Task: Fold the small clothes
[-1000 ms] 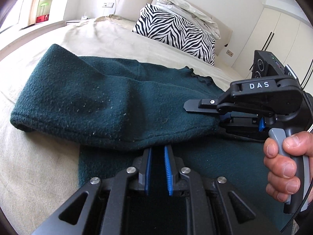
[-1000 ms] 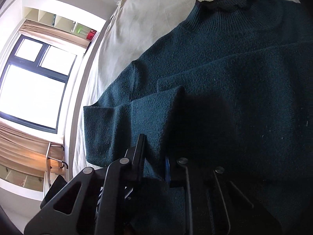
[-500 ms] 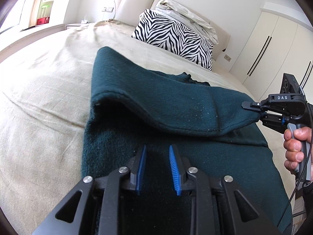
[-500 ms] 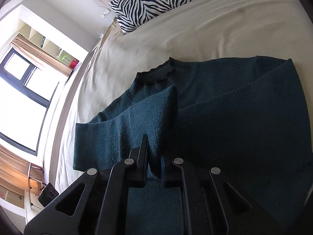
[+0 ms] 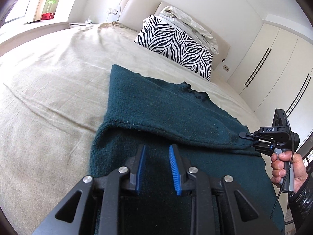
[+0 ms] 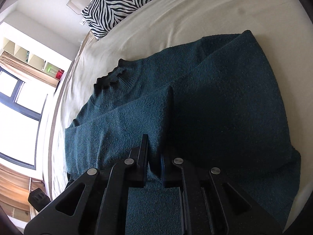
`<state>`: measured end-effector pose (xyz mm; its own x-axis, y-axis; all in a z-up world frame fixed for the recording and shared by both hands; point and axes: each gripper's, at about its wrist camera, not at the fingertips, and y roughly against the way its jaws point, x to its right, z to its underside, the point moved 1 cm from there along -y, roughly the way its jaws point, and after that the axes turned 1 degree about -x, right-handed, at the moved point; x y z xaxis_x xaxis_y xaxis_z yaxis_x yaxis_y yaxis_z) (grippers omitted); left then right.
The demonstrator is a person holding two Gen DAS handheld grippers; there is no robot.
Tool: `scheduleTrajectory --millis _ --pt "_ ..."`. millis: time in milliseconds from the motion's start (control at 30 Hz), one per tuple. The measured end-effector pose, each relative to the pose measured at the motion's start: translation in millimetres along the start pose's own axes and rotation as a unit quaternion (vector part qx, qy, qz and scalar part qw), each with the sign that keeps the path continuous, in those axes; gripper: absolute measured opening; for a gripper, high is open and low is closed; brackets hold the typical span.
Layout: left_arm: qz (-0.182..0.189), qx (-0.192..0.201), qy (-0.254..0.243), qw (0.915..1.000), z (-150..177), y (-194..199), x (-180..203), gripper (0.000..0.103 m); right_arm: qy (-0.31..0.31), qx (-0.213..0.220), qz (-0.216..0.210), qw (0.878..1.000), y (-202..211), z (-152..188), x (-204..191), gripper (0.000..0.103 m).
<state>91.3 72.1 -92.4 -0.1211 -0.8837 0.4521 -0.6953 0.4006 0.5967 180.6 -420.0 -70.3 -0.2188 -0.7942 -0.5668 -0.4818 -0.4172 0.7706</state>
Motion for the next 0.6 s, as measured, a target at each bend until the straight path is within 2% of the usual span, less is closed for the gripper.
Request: scheduleTrajectory --millis 200,267,400,500,533,600 --pt "0.047 0.012 0.095 0.9943 -27 18 -29 0.028 -0.022 -0.007 -0.032 0.999 -7 1 10 0.01" --pt "0.058 0.011 0.102 0.993 -47 17 -31 0.028 -0.022 -0.007 -0.038 0.999 -8 2 11 0.01" --pt "0.095 -0.035 0.092 0.9906 -88 -14 -24 0.031 -0.036 -0.008 -0.054 0.998 -8 1 16 0.011" --pt "0.09 -0.067 0.079 0.9905 -113 -51 -27 0.031 -0.042 -0.007 -0.066 0.997 -7 2 21 0.012" --pt "0.086 -0.075 0.091 0.9893 -119 -64 -35 0.031 -0.043 -0.007 -0.07 0.997 -7 2 22 0.012" --pt "0.087 -0.11 0.131 0.9815 -124 -94 -57 0.034 -0.043 -0.006 -0.079 0.996 -6 3 24 0.012"
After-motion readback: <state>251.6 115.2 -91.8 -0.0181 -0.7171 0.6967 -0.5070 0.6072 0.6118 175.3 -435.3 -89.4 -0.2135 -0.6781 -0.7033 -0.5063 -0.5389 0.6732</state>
